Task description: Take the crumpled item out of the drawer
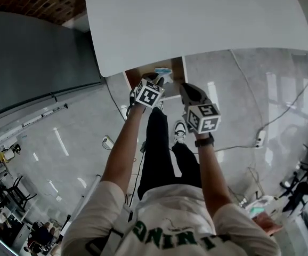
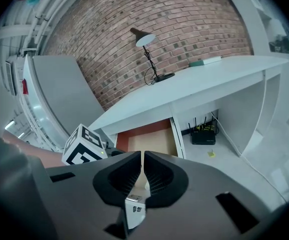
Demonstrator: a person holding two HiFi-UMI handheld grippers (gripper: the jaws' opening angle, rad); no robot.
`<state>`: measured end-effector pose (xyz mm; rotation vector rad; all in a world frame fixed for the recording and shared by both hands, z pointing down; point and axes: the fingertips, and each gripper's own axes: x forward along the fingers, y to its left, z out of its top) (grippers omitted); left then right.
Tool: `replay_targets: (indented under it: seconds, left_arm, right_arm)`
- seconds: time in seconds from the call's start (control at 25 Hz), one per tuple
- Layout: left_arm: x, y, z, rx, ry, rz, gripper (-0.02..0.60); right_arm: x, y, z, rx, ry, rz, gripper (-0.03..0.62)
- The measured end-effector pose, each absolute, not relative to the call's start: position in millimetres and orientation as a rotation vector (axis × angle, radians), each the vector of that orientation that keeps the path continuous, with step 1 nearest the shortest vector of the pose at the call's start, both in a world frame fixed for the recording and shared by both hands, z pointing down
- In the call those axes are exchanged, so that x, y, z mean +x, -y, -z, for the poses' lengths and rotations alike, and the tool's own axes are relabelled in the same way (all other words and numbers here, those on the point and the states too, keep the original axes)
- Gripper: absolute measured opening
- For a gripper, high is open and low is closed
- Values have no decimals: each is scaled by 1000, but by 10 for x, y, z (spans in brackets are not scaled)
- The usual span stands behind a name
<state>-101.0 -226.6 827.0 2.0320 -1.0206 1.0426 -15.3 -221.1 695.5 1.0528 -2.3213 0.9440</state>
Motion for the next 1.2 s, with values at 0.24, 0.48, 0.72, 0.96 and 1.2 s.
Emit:
replay_targets:
  seconds: [0.24, 0.48, 0.72, 0.96, 1.2]
  left_arm:
    - [-936, 2236, -8729, 2056, 884, -1198, 95]
    - [-896, 2274, -9041, 2063, 870, -1258, 158]
    - [-905, 2396, -9197, 2085, 871, -1329, 158]
    - [-868, 2381, -9373, 2074, 817, -1415, 123]
    - [-915, 2375, -9427, 2042, 839, -1470, 47]
  right_arm:
    - [-88, 2215, -7179, 1087, 2325, -965, 6]
    - [-11, 2178, -7325, 1093, 2319, -989, 6]
    - [42, 2129, -7387, 1118, 2321, -1020, 6]
    - [138, 2112, -7435, 1139, 2315, -1043, 6]
    - [220, 2150, -7422, 1139, 2305, -1027, 6]
